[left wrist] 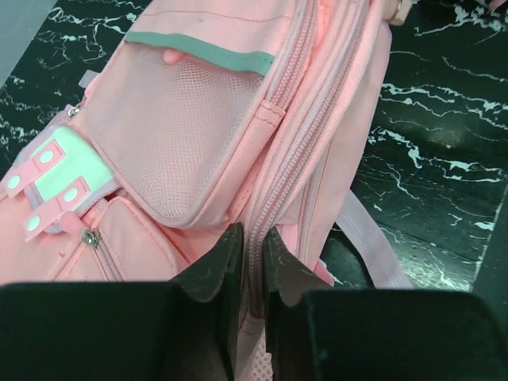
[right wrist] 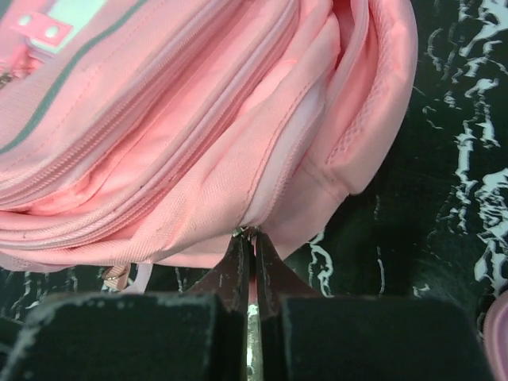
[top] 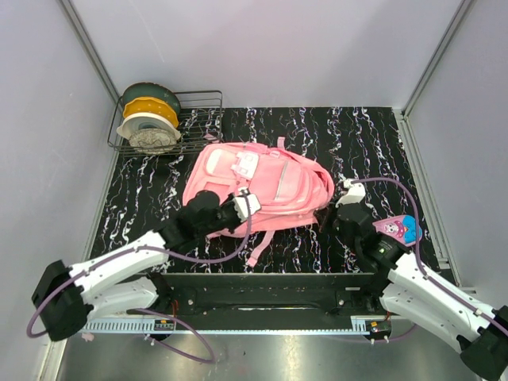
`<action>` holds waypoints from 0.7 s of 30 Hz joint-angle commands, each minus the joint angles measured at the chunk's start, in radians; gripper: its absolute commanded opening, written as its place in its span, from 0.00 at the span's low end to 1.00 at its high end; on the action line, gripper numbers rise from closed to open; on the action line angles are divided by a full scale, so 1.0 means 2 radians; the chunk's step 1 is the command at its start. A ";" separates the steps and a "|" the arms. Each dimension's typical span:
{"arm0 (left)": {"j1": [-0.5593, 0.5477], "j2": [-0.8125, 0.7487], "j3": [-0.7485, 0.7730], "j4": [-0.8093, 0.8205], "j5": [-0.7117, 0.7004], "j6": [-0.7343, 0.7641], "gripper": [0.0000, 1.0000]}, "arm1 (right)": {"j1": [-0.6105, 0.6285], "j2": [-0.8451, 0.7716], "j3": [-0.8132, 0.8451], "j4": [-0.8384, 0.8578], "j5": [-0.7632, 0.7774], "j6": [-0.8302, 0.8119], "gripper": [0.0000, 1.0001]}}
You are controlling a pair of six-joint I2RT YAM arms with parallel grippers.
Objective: Pack the student bag
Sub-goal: Zip the student bag at the center of the board.
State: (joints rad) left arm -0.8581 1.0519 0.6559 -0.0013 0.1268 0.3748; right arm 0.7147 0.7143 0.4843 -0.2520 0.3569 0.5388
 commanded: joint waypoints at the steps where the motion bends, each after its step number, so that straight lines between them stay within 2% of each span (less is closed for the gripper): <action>1: 0.036 -0.074 -0.035 0.047 -0.029 -0.080 0.38 | -0.011 -0.019 0.016 -0.040 0.020 0.004 0.00; 2: 0.039 -0.074 -0.032 0.047 -0.021 -0.101 0.59 | -0.011 -0.020 0.017 -0.041 0.007 0.007 0.00; 4: 0.040 -0.064 -0.017 0.033 0.009 -0.112 0.62 | -0.010 -0.014 0.019 -0.037 -0.030 0.014 0.00; 6: 0.040 -0.037 0.019 0.012 0.013 -0.149 0.83 | -0.010 -0.005 0.019 -0.037 -0.046 0.027 0.00; 7: 0.040 -0.028 0.032 0.005 0.017 -0.165 0.99 | -0.011 -0.003 0.016 -0.036 -0.051 0.033 0.00; 10: 0.039 -0.023 0.068 0.003 0.016 -0.262 0.99 | -0.010 -0.004 0.008 -0.034 -0.045 0.053 0.00; 15: 0.029 -0.073 0.046 0.028 -0.036 -0.439 0.99 | -0.010 -0.012 0.003 -0.033 -0.037 0.055 0.00; 16: 0.020 -0.079 0.034 0.023 -0.049 -0.504 0.99 | -0.010 -0.014 0.001 -0.033 -0.034 0.054 0.00; 18: 0.000 -0.093 0.018 0.012 -0.091 -0.560 0.99 | -0.010 -0.015 0.002 -0.033 -0.033 0.053 0.00; 21: -0.069 -0.112 -0.016 0.004 -0.160 -0.663 0.99 | -0.010 -0.015 0.003 -0.033 -0.033 0.053 0.00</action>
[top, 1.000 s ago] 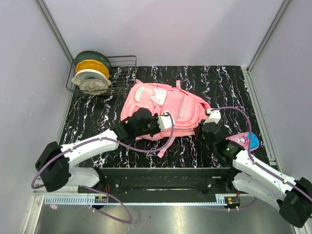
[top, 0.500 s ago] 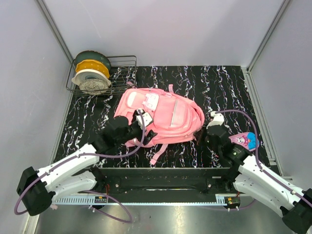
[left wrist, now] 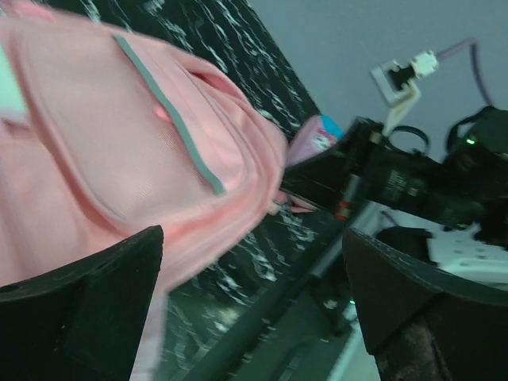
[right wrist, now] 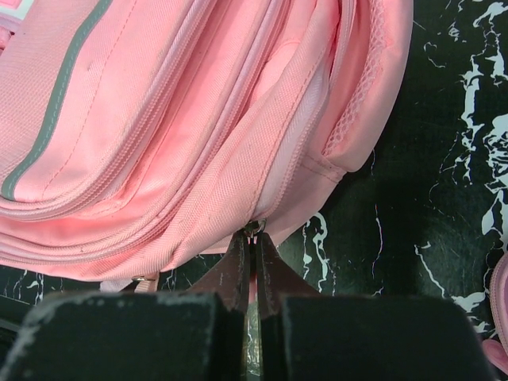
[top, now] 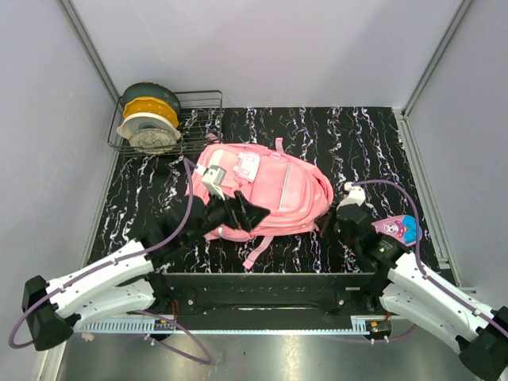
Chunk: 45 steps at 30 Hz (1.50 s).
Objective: Pack the student bag
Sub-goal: Zip the student bag at the center of the board.
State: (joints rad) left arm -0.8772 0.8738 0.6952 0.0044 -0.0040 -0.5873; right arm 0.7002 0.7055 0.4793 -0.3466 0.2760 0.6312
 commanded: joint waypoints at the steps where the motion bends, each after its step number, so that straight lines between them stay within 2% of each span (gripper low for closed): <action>1: -0.099 -0.029 -0.057 0.002 -0.146 -0.238 0.99 | -0.003 -0.011 0.006 0.015 0.008 0.007 0.00; 4: -0.184 -0.044 -0.080 0.002 -0.275 -0.315 0.99 | -0.002 -0.016 0.005 0.014 0.005 0.006 0.00; 6: -0.216 -0.030 -0.065 -0.042 -0.353 -0.353 0.99 | -0.003 -0.019 0.004 0.012 0.003 0.005 0.00; 7: -0.229 -0.020 -0.056 -0.086 -0.370 -0.409 0.99 | -0.003 -0.021 0.004 0.011 0.002 0.006 0.00; 9: -0.232 0.012 -0.048 -0.098 -0.392 -0.459 0.99 | -0.003 -0.022 0.005 0.011 0.000 0.004 0.00; 11: -0.232 0.038 -0.043 -0.061 -0.407 -0.447 0.99 | -0.003 -0.024 0.006 0.011 0.001 0.004 0.00; 14: -0.231 0.065 -0.032 -0.057 -0.438 -0.489 0.99 | -0.003 -0.024 0.007 0.011 0.000 0.005 0.00; 15: -0.231 0.072 -0.031 -0.063 -0.456 -0.534 0.99 | -0.003 -0.024 0.007 0.010 0.001 0.006 0.00; 17: -0.229 0.088 -0.036 -0.038 -0.467 -0.541 0.99 | -0.003 -0.024 0.007 0.010 0.000 0.007 0.00; 19: -0.220 0.102 -0.043 -0.004 -0.471 -0.547 0.99 | -0.003 -0.025 0.005 0.010 -0.001 0.007 0.00; 23: -0.187 0.144 -0.050 0.035 -0.432 -0.563 0.98 | -0.003 -0.038 0.003 0.010 -0.004 0.007 0.00; 24: -0.171 0.149 -0.064 0.048 -0.408 -0.568 0.93 | -0.002 -0.041 0.001 0.010 -0.006 0.007 0.00; 25: -0.164 0.154 -0.073 0.077 -0.398 -0.570 0.85 | -0.003 -0.047 0.002 0.010 -0.007 0.006 0.00; 26: -0.159 0.161 -0.082 0.094 -0.389 -0.571 0.57 | -0.003 -0.049 0.002 0.010 -0.006 0.006 0.00; 27: -0.144 0.165 -0.101 0.110 -0.369 -0.568 0.39 | -0.003 -0.051 0.001 0.009 -0.004 0.007 0.00; 30: -0.112 0.171 -0.127 0.177 -0.307 -0.532 0.00 | -0.003 -0.051 0.002 0.008 0.005 0.006 0.00; 35: -0.092 0.151 -0.145 0.222 -0.255 -0.437 0.00 | -0.003 -0.038 0.001 0.002 0.042 0.004 0.00; 38: -0.082 0.096 -0.194 0.239 -0.224 -0.384 0.00 | -0.003 -0.035 0.003 -0.009 0.088 -0.009 0.00; 40: -0.052 0.028 -0.216 0.215 -0.203 -0.359 0.00 | -0.003 -0.031 0.004 -0.009 0.093 -0.016 0.00; 41: -0.020 0.003 -0.231 0.194 -0.176 -0.341 0.00 | -0.003 -0.028 0.007 -0.013 0.091 -0.016 0.00; 44: 0.026 -0.105 -0.226 0.084 -0.161 -0.277 0.00 | -0.003 -0.024 0.005 -0.016 0.065 -0.010 0.00; 45: 0.034 -0.128 -0.217 0.018 -0.165 -0.257 0.00 | -0.003 -0.024 0.003 -0.016 0.056 -0.005 0.00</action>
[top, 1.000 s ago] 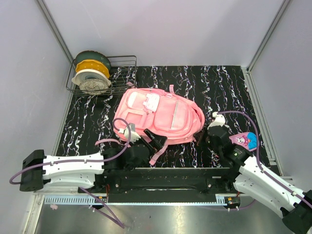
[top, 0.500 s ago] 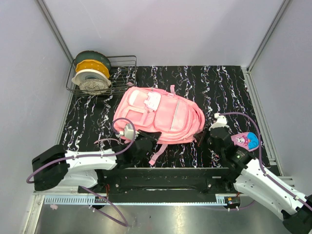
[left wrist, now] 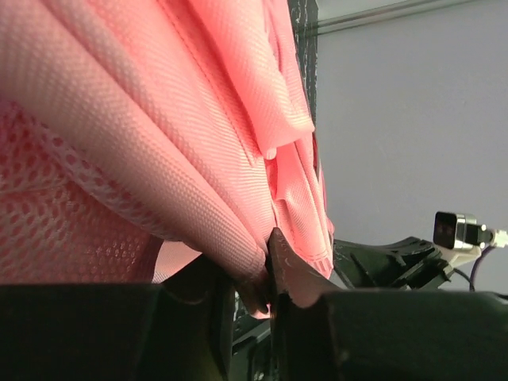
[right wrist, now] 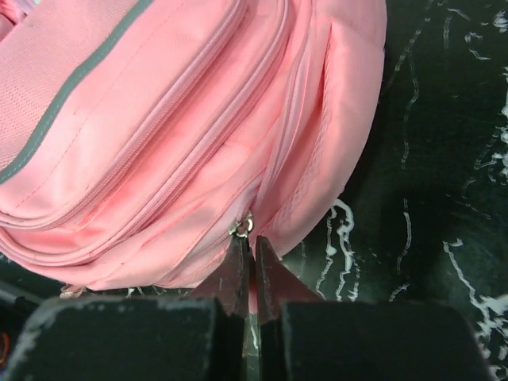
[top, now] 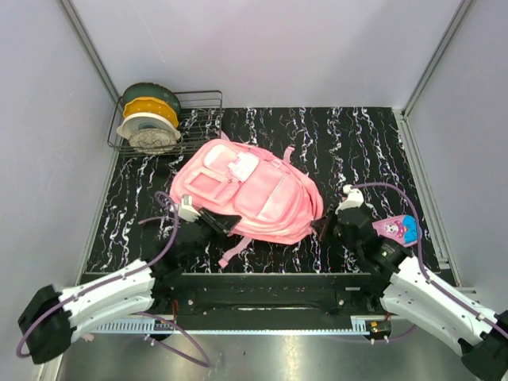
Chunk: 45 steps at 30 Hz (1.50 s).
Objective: Pack the student bag
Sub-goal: Zip the student bag at the center of the board.
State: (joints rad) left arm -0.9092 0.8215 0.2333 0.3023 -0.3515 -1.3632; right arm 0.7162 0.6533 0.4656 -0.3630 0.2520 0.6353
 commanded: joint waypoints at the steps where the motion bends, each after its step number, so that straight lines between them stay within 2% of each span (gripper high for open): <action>1: 0.058 -0.139 0.022 -0.156 0.007 0.149 0.00 | -0.011 0.002 0.008 -0.007 0.060 -0.005 0.00; 4: 0.092 -0.178 0.049 -0.211 0.035 0.202 0.00 | -0.011 0.012 0.007 -0.008 0.026 -0.007 0.00; 6: 0.113 -0.177 0.059 -0.222 0.090 0.221 0.00 | -0.011 0.017 0.009 -0.008 -0.007 -0.012 0.00; 8: 0.134 -0.149 0.065 -0.229 0.167 0.231 0.00 | -0.011 0.022 0.013 -0.010 -0.044 -0.015 0.00; 11: 0.140 -0.103 0.051 -0.187 0.270 0.234 0.00 | -0.011 0.014 0.017 -0.021 -0.068 -0.007 0.00; 13: 0.140 -0.071 0.048 -0.155 0.307 0.243 0.00 | -0.011 -0.006 0.022 -0.033 -0.070 -0.005 0.00; 19: 0.140 0.048 0.139 -0.190 0.435 0.375 0.00 | -0.011 -0.050 0.060 -0.098 -0.064 -0.012 0.00; 23: 0.141 0.113 0.207 -0.214 0.453 0.450 0.00 | -0.011 -0.054 0.065 -0.108 -0.104 -0.006 0.00; 25: 0.142 0.151 0.241 -0.212 0.465 0.464 0.00 | -0.010 -0.057 0.049 -0.099 -0.124 0.016 0.00; 27: 0.142 0.190 0.261 -0.200 0.479 0.472 0.04 | -0.010 -0.067 0.033 -0.093 -0.124 0.024 0.00; 28: 0.142 0.201 0.274 -0.193 0.490 0.471 0.08 | -0.010 -0.070 0.022 -0.091 -0.124 0.027 0.00; 29: 0.142 0.210 0.278 -0.176 0.493 0.460 0.38 | -0.010 -0.073 0.020 -0.091 -0.124 0.027 0.00; 30: 0.142 0.226 0.278 -0.167 0.492 0.452 0.54 | -0.010 -0.074 0.017 -0.091 -0.119 0.026 0.00; 31: 0.143 0.230 0.277 -0.162 0.483 0.447 0.59 | -0.010 -0.074 0.015 -0.087 -0.114 0.025 0.00; 32: 0.143 0.233 0.274 -0.153 0.479 0.436 0.86 | -0.010 -0.070 0.013 -0.082 -0.112 0.024 0.00; 33: 0.143 0.230 0.270 -0.153 0.470 0.430 0.99 | -0.010 -0.058 0.013 -0.079 -0.110 0.025 0.00; 35: 0.142 0.217 0.258 -0.153 0.445 0.416 0.99 | -0.010 -0.042 0.017 -0.069 -0.107 0.023 0.00; 39: 0.142 0.132 0.215 -0.142 0.379 0.371 0.99 | -0.010 -0.004 0.009 -0.035 -0.094 0.022 0.00; 42: 0.135 0.063 0.138 -0.124 0.317 0.299 0.99 | -0.010 0.012 0.007 -0.012 -0.084 0.020 0.00; 43: 0.122 0.045 0.120 -0.117 0.285 0.260 0.99 | -0.010 0.015 0.012 -0.003 -0.082 0.018 0.00; 45: 0.100 0.000 0.091 -0.108 0.247 0.232 0.99 | -0.009 0.028 0.016 0.002 -0.078 0.014 0.00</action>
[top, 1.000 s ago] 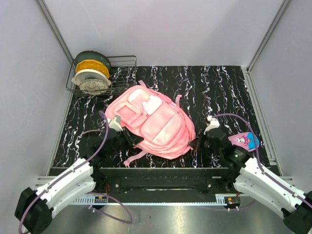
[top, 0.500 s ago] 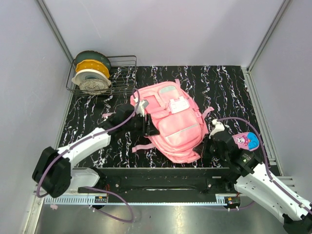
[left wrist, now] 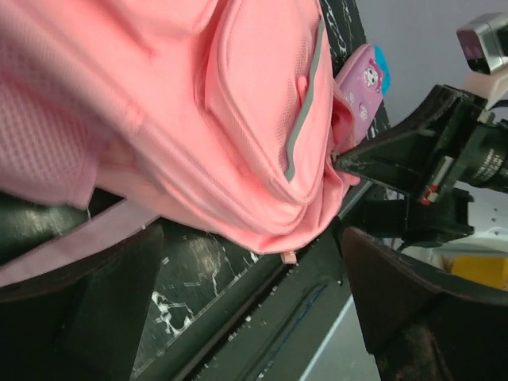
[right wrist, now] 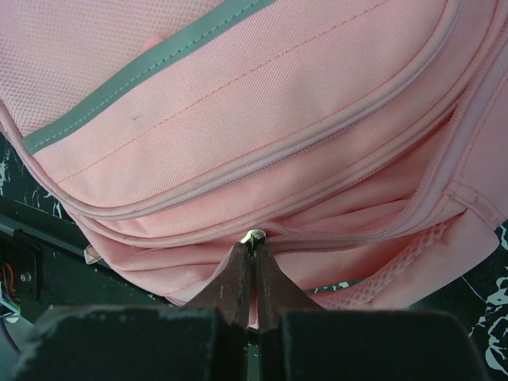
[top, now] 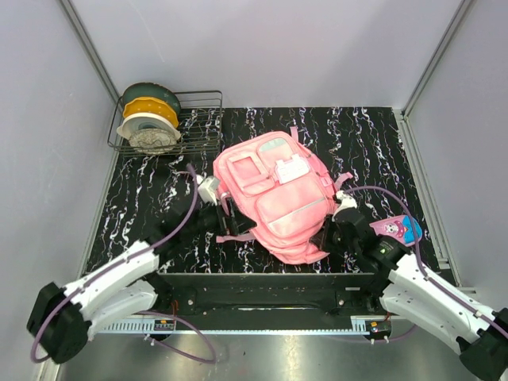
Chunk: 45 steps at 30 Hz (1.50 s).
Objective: Pack the student bag
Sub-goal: Zip the student bag at the center of the board.
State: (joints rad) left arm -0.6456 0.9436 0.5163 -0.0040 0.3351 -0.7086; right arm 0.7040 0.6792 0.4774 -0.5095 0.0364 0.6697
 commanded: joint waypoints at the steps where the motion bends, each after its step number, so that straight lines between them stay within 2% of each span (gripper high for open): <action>1: -0.065 -0.074 -0.074 0.046 -0.144 -0.126 0.99 | -0.004 0.018 0.014 0.079 0.029 -0.005 0.00; 4: -0.136 -0.094 -0.110 0.098 -0.232 -0.176 0.99 | -0.004 0.022 0.012 0.084 0.026 -0.004 0.00; 7: -0.189 -0.068 -0.116 0.158 -0.308 -0.190 0.99 | -0.004 0.009 0.003 0.087 0.014 0.001 0.00; 9: -0.206 -0.029 -0.109 0.183 -0.332 -0.190 0.99 | -0.004 -0.002 -0.001 0.087 0.005 0.003 0.00; 10: -0.218 -0.013 -0.108 0.221 -0.351 -0.190 0.99 | -0.004 -0.007 -0.003 0.086 -0.004 0.006 0.00; 13: -0.229 0.047 -0.106 0.309 -0.363 -0.190 0.99 | -0.003 -0.021 -0.009 0.080 -0.012 0.011 0.00; 16: -0.230 0.100 -0.084 0.336 -0.359 -0.186 0.97 | -0.002 -0.031 -0.007 0.067 -0.008 0.006 0.00; 17: -0.230 0.119 -0.083 0.349 -0.355 -0.185 0.91 | -0.001 -0.037 -0.007 0.065 -0.008 0.005 0.00; 18: -0.230 0.128 -0.083 0.360 -0.352 -0.186 0.69 | -0.001 -0.041 -0.006 0.064 -0.009 0.003 0.00; 20: -0.230 0.139 -0.083 0.374 -0.349 -0.194 0.43 | -0.001 -0.048 -0.006 0.060 -0.001 0.003 0.00; 21: -0.229 0.139 -0.086 0.375 -0.348 -0.194 0.23 | -0.001 -0.048 -0.006 0.056 0.008 0.001 0.00; 23: -0.229 0.123 -0.092 0.360 -0.350 -0.196 0.03 | -0.001 -0.044 -0.006 0.055 0.012 -0.003 0.00; 24: -0.229 0.113 -0.100 0.347 -0.355 -0.197 0.00 | -0.001 -0.038 -0.008 0.056 0.017 -0.007 0.00; 27: -0.208 0.042 -0.116 0.268 -0.362 -0.184 0.00 | -0.001 -0.021 -0.007 0.050 0.027 -0.017 0.00; 30: -0.144 -0.079 -0.135 0.159 -0.325 -0.157 0.00 | -0.001 -0.008 -0.004 0.051 0.025 -0.017 0.00; 31: -0.108 -0.145 -0.134 0.092 -0.315 -0.136 0.00 | -0.001 -0.006 -0.003 0.051 0.026 -0.016 0.00; 33: -0.055 -0.203 -0.116 0.018 -0.293 -0.107 0.00 | -0.001 0.001 -0.003 0.051 0.019 -0.016 0.00; 34: -0.040 -0.244 -0.106 -0.054 -0.288 -0.081 0.00 | -0.001 0.002 -0.003 0.053 0.015 -0.017 0.00; 35: -0.027 -0.258 -0.092 -0.078 -0.282 -0.067 0.00 | -0.001 0.008 -0.004 0.056 0.009 -0.017 0.00; 38: 0.016 -0.271 -0.077 -0.124 -0.244 -0.037 0.00 | -0.001 0.021 -0.006 0.073 -0.012 -0.022 0.00; 40: 0.041 -0.245 -0.070 -0.138 -0.210 -0.022 0.00 | -0.001 0.028 -0.005 0.074 -0.019 -0.027 0.00; 41: 0.051 -0.233 -0.071 -0.134 -0.192 -0.018 0.00 | -0.001 0.032 -0.005 0.071 -0.030 -0.027 0.00; 42: 0.077 -0.223 -0.071 -0.124 -0.137 -0.011 0.00 | -0.001 0.032 -0.008 0.069 -0.034 -0.023 0.00; 45: 0.100 -0.207 -0.076 -0.081 -0.092 -0.019 0.00 | -0.001 0.015 -0.015 0.069 -0.037 -0.015 0.00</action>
State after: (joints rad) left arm -0.5068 0.5022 0.3191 -0.2874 0.0113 -0.8104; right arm 0.7067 0.7410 0.4561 -0.3538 -0.0437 0.6491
